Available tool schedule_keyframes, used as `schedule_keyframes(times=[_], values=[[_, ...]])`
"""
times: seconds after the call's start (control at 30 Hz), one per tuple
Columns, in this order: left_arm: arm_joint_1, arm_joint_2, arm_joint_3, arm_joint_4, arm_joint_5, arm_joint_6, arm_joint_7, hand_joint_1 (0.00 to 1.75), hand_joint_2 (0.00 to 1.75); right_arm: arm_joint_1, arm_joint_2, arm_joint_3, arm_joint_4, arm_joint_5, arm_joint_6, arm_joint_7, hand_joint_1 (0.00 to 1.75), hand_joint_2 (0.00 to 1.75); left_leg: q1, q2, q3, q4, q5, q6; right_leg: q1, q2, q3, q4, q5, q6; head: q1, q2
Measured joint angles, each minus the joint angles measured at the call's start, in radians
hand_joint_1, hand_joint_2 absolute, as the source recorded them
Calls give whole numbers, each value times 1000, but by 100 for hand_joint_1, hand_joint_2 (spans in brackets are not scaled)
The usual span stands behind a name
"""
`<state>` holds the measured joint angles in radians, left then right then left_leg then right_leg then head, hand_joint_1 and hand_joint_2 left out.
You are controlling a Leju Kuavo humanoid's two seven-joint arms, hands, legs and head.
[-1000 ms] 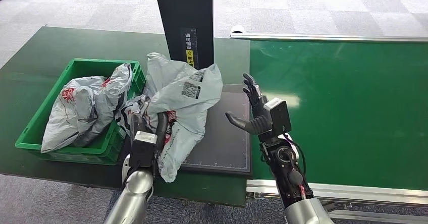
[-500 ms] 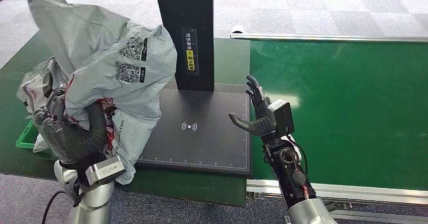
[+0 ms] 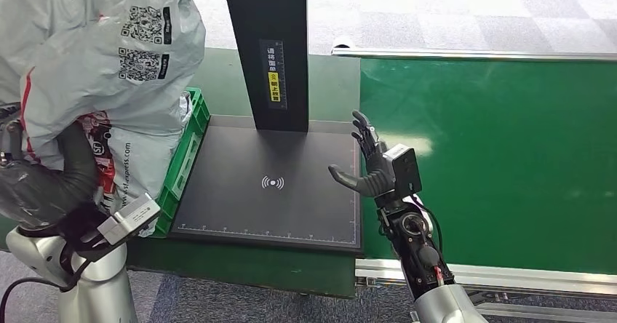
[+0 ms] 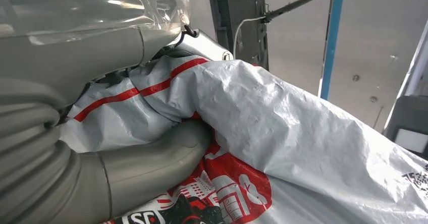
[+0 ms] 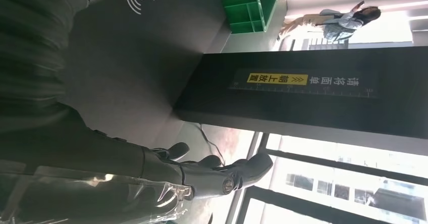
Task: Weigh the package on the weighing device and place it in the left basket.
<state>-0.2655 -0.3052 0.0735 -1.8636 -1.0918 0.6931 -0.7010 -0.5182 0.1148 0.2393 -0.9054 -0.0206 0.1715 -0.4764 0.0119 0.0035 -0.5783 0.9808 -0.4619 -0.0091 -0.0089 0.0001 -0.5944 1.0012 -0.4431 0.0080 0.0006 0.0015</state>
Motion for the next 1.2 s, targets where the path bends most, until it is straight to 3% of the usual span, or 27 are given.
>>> schedule_keyframes(times=[0.5, 0.67, 0.7, 0.77, 0.87, 0.93, 1.07, 1.13, 1.2], values=[[-9, -3, 32, 0, -13, 0, 0, 175, 175, -1, 0, 6, 6, 0, 0, 0, 0, 175, 0, 0, 0, 0, 0, 0, 0, 0, 0, 0, 0, 0, 0, 0], [-91, -2, 63, 48, -80, 0, 27, 175, 175, 0, -1, 6, 6, 3, 0, 0, 0, 175, 0, -1, 0, 0, 0, 0, 0, 0, 0, 0, 0, 0, 0, 0], [-118, 3, 68, 68, -105, 0, 69, 175, 175, 0, -1, 6, 6, 3, 0, 0, 0, 175, 0, -1, 0, 0, 0, 0, 0, 0, 0, 0, 0, 0, 0, 0], [-184, 33, 67, 135, -181, -16, 249, 175, 175, 2, -3, 6, 6, 5, 0, 1, 0, 175, 0, -1, 0, 0, 1, 0, 0, 0, 0, 0, 0, 0, 0, 0], [-310, 121, 49, 315, -291, -122, 588, 175, 175, 3, -5, 6, 8, 12, 0, 0, 0, 175, 0, -1, 1, 0, 2, -1, 0, 0, 0, 0, 1, -1, 0, 0], [-404, 185, 42, 488, -333, -189, 736, 175, 175, 1, -5, 6, 14, 16, 0, -3, 0, 175, 1, 0, 1, 0, 3, -2, 1, 0, 0, 1, 2, -2, 0, 0], [-593, 286, 29, 869, -358, -364, 888, 175, 175, -11, -8, 7, 32, 17, 11, -9, 0, 175, 1, 2, 1, 0, 4, -2, 1, 1, -1, 1, 3, -3, 0, 0], [-663, 324, 21, 1041, -364, -453, 919, 175, 175, -21, -9, 9, 43, 15, 18, -10, 0, 175, 1, 4, 1, 0, 4, -2, 1, 2, -1, 1, 3, -3, 0, 0], [-705, 350, 13, 1169, -373, -477, 935, 175, 175, -29, -11, 11, 52, 14, 19, -10, 0, 175, 1, 5, 0, 0, 4, -2, 1, 4, -2, 2, 3, -3, 0, 0]])
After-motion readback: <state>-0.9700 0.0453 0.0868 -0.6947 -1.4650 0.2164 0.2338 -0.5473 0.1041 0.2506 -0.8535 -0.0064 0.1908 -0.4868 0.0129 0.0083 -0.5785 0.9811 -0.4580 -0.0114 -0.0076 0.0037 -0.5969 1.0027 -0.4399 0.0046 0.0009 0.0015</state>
